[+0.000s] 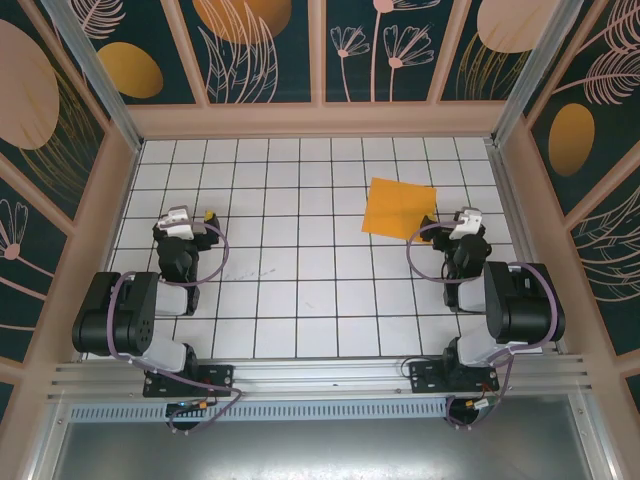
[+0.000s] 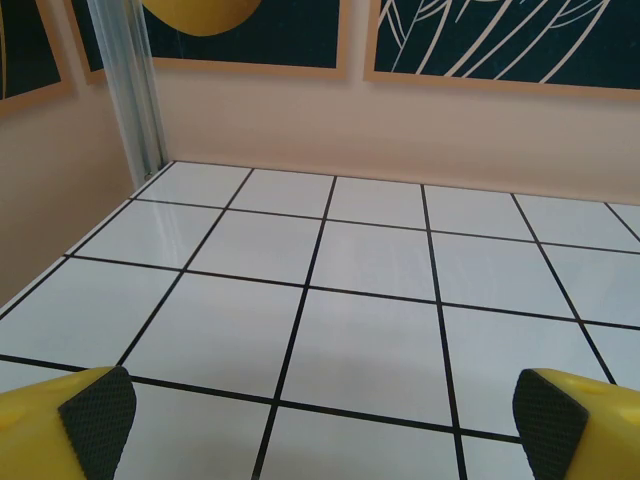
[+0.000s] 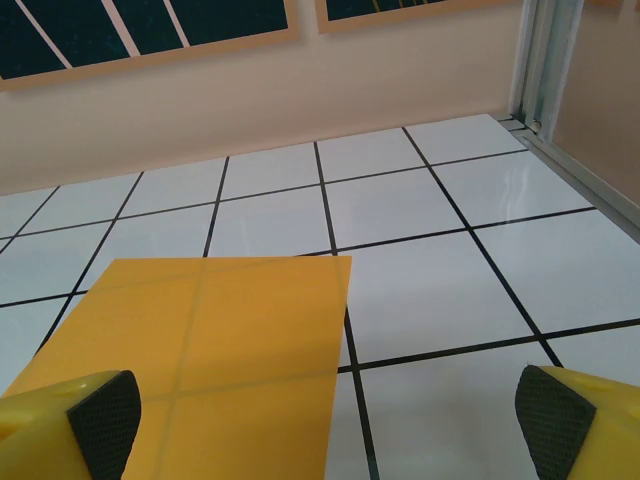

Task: Fold a paper plane with a square sheet of paper (pick it up from the middle)
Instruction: Move the square sheet of paper to the center of the table.

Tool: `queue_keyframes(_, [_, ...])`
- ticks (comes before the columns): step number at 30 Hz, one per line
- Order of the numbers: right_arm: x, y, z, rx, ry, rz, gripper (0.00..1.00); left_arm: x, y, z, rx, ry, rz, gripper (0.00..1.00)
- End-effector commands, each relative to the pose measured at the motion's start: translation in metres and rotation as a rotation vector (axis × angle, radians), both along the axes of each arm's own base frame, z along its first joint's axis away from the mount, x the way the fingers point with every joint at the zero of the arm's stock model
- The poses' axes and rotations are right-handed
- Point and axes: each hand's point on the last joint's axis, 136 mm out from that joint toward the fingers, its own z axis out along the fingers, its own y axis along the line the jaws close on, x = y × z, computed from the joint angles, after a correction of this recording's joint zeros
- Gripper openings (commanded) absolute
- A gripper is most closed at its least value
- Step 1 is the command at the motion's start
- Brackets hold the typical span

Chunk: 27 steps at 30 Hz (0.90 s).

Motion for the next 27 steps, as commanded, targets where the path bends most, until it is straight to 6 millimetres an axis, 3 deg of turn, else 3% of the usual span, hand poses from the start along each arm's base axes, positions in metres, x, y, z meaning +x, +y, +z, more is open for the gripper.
queue_keyframes(1, [0.004, 0.002, 0.007, -0.008, -0.023, 0.02, 0.99, 0.001, -0.001, 0.007, 0.005, -0.033, -0.01, 0.99])
queue_keyframes(23, [0.003, 0.002, 0.007, -0.007, -0.024, 0.02, 0.99, 0.0, 0.0, 0.008, 0.005, -0.037, -0.01, 0.99])
queue_keyframes(27, [0.004, 0.001, 0.018, -0.017, -0.028, -0.005, 0.99, -0.002, 0.012, 0.017, -0.017, -0.042, 0.064, 0.99])
